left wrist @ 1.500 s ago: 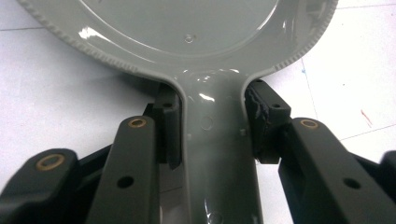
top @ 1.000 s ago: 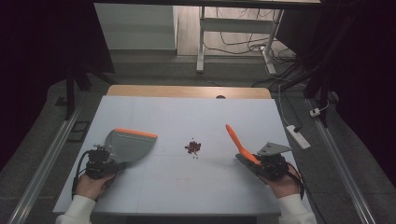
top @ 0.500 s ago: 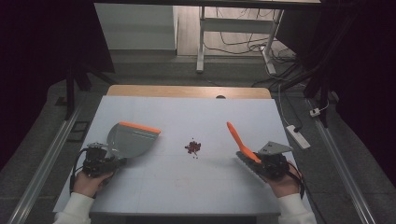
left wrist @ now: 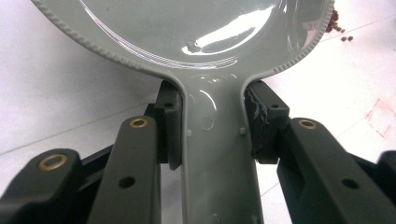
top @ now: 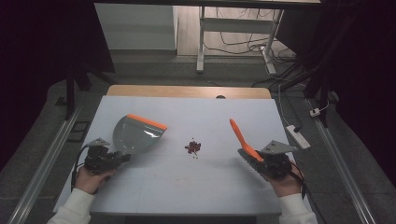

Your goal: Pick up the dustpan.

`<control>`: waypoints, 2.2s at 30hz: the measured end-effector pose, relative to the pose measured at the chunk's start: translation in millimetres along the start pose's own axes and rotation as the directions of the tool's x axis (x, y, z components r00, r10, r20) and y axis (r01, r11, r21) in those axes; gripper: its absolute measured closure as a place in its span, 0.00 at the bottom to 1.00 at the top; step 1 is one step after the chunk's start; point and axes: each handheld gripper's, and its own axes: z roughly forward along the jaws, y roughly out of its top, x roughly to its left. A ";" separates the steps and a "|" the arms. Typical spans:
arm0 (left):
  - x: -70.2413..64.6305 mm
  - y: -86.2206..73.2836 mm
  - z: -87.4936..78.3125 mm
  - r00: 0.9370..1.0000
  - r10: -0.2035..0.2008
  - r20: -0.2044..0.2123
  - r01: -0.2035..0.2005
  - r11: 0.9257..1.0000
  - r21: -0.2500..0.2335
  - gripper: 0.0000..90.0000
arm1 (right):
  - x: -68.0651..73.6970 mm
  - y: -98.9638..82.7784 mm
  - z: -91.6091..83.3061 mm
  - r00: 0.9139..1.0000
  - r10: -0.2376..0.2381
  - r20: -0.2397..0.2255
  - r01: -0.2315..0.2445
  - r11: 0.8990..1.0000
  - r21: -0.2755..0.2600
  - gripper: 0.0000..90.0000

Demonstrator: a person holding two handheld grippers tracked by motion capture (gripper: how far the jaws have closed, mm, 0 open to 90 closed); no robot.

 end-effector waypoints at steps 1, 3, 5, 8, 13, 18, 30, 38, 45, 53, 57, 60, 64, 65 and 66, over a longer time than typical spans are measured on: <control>0.0 0.0 0.0 1.000 0.000 0.000 0.000 1.000 0.000 0.68 | 0.2 0.1 -0.2 1.000 0.000 -0.001 0.000 1.000 -0.002 0.78; -1.1 -0.4 -2.2 1.000 0.012 0.002 -0.012 1.000 -0.014 0.68 | 0.2 0.3 -0.2 1.000 -0.007 -0.003 0.007 1.000 -0.003 0.78; -1.9 -0.6 -4.5 1.000 0.028 0.012 -0.028 0.999 -0.024 0.68 | 0.3 0.1 0.1 1.000 -0.009 -0.005 0.009 1.000 -0.003 0.78; -3.1 -1.5 -7.5 0.997 0.065 0.030 -0.063 0.997 -0.038 0.68 | 0.3 -0.6 1.2 1.000 -0.011 -0.007 0.011 1.000 0.002 0.78; -7.1 -3.0 -10.3 0.988 0.135 0.076 -0.132 0.990 -0.051 0.68 | -0.7 -1.5 2.2 1.000 -0.010 -0.006 0.010 1.000 0.008 0.78; -8.9 -3.5 -11.5 0.984 0.160 0.083 -0.156 0.986 -0.052 0.68 | -0.3 -1.3 2.1 1.000 -0.012 -0.007 0.012 1.000 0.009 0.78; -13.8 -6.3 -19.0 0.962 0.235 0.141 -0.230 0.972 -0.054 0.68 | 0.4 -0.8 2.8 1.000 -0.015 -0.015 0.015 1.000 0.005 0.78; -26.0 -6.9 -16.5 0.927 0.319 0.196 -0.320 0.947 -0.028 0.68 | 0.0 -1.1 2.5 1.000 -0.015 -0.018 0.015 1.000 0.000 0.78; -38.8 -8.4 -9.6 0.895 0.385 0.225 -0.400 0.916 0.023 0.68 | 0.7 -1.0 3.9 0.999 -0.022 -0.023 0.022 1.000 0.006 0.78; -44.3 -8.8 -4.4 0.882 0.405 0.242 -0.432 0.899 0.073 0.68 | 1.8 -0.9 5.7 0.999 -0.026 -0.027 0.026 1.000 0.008 0.78; -46.6 -9.6 -1.3 0.879 0.404 0.253 -0.439 0.893 0.100 0.68 | 1.4 -1.0 5.5 0.999 -0.027 -0.025 0.027 1.000 0.008 0.78; -49.0 -9.3 0.3 0.875 0.408 0.260 -0.449 0.885 0.122 0.68 | 1.4 -1.0 5.5 0.999 -0.024 -0.025 0.024 1.000 0.010 0.78; -50.9 -9.9 3.3 0.872 0.414 0.261 -0.461 0.874 0.152 0.68 | 1.3 -0.8 5.3 0.999 -0.026 -0.025 0.027 1.000 0.008 0.78; -51.3 -10.0 4.0 0.873 0.414 0.259 -0.461 0.874 0.156 0.68 | 1.3 -0.8 5.3 0.999 -0.026 -0.025 0.027 1.000 0.008 0.78; -51.4 -10.0 4.4 0.873 0.414 0.258 -0.461 0.873 0.158 0.68 | 1.2 -0.8 5.2 0.999 -0.026 -0.025 0.026 1.000 0.007 0.78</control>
